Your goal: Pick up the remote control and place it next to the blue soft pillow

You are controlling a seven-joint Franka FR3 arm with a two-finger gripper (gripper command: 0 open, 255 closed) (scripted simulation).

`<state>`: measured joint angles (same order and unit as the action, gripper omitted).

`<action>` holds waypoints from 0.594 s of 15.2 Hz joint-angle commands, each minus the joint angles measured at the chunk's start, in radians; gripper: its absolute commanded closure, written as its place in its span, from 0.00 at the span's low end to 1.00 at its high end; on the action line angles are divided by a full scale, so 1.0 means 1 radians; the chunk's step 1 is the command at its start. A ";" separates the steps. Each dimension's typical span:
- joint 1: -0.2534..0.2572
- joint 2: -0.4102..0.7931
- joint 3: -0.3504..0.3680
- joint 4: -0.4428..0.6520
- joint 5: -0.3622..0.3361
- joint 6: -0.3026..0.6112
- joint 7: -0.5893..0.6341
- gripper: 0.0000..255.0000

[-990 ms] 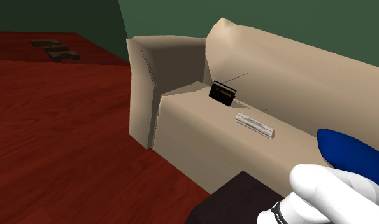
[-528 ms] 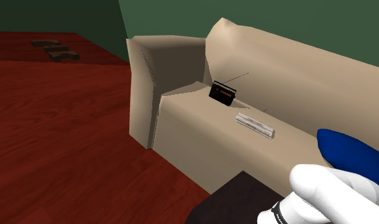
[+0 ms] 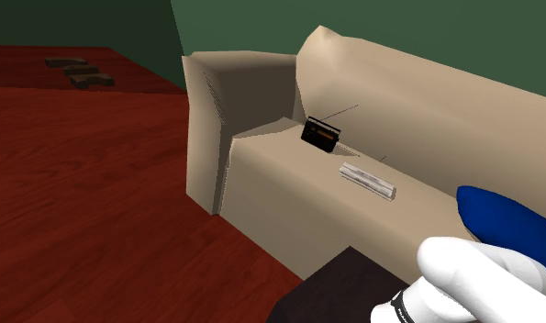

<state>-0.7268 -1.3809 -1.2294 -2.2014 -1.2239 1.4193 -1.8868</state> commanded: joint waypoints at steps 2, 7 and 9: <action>0.013 0.028 0.055 0.046 0.049 -0.042 -0.010 0.00; 0.013 0.028 0.055 0.046 0.049 -0.042 -0.010 0.00; 0.013 0.028 0.055 0.046 0.049 -0.042 -0.010 0.00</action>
<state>-0.7138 -1.3532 -1.1746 -2.1557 -1.1747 1.3778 -1.8969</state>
